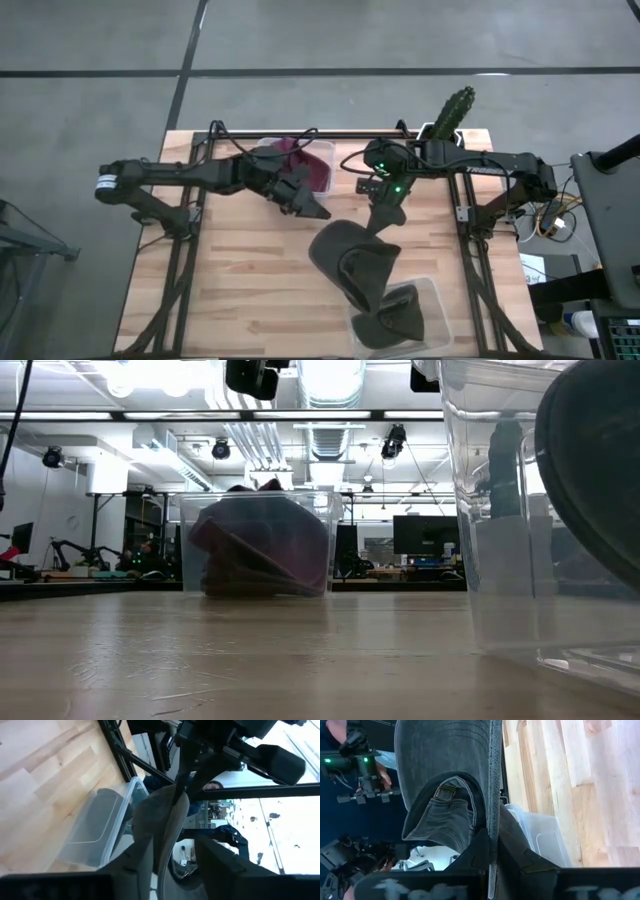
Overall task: Pick and place caps into container
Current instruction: Put the black cap into the bottom transparent container
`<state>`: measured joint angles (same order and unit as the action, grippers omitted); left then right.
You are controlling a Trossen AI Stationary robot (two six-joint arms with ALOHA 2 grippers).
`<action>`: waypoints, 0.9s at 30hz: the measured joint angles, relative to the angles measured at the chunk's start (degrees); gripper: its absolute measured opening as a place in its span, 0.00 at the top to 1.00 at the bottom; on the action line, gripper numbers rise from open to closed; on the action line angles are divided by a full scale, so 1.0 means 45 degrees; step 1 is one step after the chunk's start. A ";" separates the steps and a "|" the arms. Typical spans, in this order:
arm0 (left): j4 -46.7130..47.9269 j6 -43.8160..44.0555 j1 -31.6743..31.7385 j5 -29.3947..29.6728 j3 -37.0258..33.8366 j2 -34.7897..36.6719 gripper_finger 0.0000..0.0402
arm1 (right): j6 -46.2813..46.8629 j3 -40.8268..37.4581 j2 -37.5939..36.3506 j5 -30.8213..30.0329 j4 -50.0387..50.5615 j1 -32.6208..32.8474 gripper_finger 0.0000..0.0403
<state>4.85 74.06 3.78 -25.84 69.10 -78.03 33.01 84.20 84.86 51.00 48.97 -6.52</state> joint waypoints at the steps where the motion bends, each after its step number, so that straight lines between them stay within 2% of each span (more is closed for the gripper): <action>1: -0.0165 0.0108 -0.0047 -0.0016 0.0000 -0.0079 0.64 | 0.0003 0.0000 0.0048 0.0000 -0.0045 0.0000 0.97; 7: -0.0429 0.0257 -0.0221 -0.0195 0.0000 -0.0605 0.59 | 0.0005 0.0005 0.0258 0.0015 -0.0216 0.0000 0.97; 11: -0.0442 0.0334 -0.0221 -0.0516 -0.0005 -0.0793 0.59 | 0.0007 0.0000 0.0311 0.0076 -0.0151 0.0063 0.97; 23: -0.2281 0.1256 -0.0326 -0.1005 -0.0005 -0.1826 0.59 | 0.0034 0.0000 0.0738 0.0568 -0.0195 0.0058 0.97; 27: -0.2328 0.1285 -0.0366 -0.1391 0.0002 -0.1931 0.62 | 0.0019 0.0000 0.0908 0.0760 -0.0200 0.0058 0.97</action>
<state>-5.62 79.84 2.13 -32.10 69.11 -86.72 33.10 84.20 88.94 54.42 48.07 -6.26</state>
